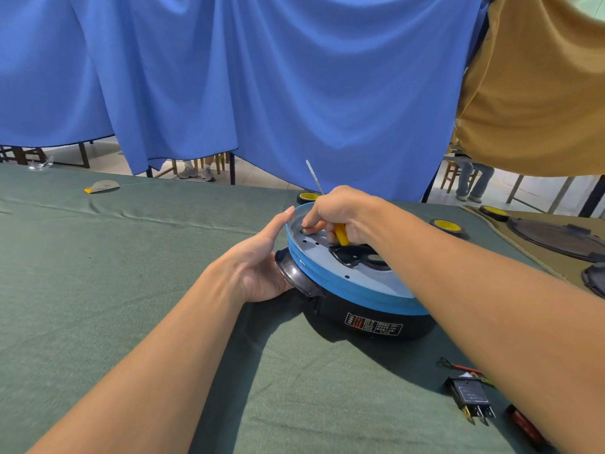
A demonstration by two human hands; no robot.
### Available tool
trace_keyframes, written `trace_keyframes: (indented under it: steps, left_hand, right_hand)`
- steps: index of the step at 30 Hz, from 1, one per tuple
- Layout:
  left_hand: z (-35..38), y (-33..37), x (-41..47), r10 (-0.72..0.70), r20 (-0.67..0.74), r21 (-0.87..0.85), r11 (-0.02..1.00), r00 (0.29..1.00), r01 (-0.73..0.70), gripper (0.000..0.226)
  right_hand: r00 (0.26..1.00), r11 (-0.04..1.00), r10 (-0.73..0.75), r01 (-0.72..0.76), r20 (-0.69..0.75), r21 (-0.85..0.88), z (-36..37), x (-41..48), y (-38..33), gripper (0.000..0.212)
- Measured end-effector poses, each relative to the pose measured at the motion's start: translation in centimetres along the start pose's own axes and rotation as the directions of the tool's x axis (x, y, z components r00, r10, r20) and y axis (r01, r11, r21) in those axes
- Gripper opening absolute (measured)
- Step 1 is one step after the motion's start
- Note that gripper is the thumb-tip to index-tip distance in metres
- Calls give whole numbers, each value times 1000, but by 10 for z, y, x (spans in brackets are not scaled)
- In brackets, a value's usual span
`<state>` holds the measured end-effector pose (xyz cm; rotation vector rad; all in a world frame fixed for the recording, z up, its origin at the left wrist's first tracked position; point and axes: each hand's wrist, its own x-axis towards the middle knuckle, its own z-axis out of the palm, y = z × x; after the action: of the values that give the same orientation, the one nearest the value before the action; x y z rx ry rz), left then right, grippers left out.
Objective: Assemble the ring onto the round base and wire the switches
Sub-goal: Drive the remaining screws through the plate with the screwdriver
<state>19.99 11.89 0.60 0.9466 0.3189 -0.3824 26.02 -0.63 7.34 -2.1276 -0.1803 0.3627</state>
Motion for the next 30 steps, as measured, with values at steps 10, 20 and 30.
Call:
trace_keyframes:
  steps: [10, 20, 30]
  left_hand:
    - [0, 0, -1, 0, -10, 26, 1000, 1000, 0, 89]
    - [0, 0, -3, -9, 18, 37, 999, 1000, 9, 86]
    - [5, 12, -13, -14, -100, 349, 936, 995, 48, 95]
  right_hand:
    - [995, 998, 54, -55, 87, 10, 0, -1, -2, 2]
    - [998, 996, 27, -23, 48, -90, 0, 2, -3, 6]
    - [988, 979, -126, 139, 94, -149, -3, -11, 0, 7]
